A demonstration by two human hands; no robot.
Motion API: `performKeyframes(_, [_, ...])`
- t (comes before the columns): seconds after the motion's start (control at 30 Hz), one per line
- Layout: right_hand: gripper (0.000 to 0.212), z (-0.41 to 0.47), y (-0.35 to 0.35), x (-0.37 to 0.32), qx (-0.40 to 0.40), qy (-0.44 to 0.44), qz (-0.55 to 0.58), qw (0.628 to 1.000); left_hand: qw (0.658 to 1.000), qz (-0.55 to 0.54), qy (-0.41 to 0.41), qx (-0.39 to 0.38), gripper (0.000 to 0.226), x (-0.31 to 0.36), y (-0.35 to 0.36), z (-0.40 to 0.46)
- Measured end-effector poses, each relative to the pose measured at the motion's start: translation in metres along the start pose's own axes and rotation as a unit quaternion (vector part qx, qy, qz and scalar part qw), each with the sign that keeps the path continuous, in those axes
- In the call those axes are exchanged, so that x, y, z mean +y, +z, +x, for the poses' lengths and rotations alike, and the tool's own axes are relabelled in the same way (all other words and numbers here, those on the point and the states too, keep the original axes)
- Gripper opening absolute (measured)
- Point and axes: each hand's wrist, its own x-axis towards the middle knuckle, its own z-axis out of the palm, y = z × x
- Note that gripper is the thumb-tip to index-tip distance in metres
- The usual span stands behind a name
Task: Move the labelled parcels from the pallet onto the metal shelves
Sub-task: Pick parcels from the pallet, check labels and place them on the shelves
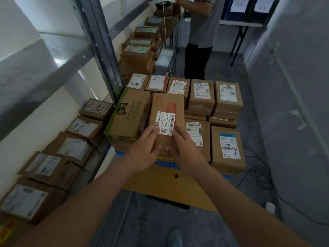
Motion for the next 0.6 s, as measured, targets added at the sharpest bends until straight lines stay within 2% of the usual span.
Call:
performKeyframes(0.37, [0.07, 0.039, 0.016, 0.019, -0.013, 0.004, 0.014, 1.0, 0.999, -0.015, -0.034, -0.012, 0.067, -0.025, 0.01, 0.035])
performKeyframes(0.6, [0.069, 0.054, 0.026, 0.011, -0.014, 0.02, 0.036, 0.999, 0.999, -0.025, -0.024, -0.032, 0.067, -0.044, 0.002, 0.046])
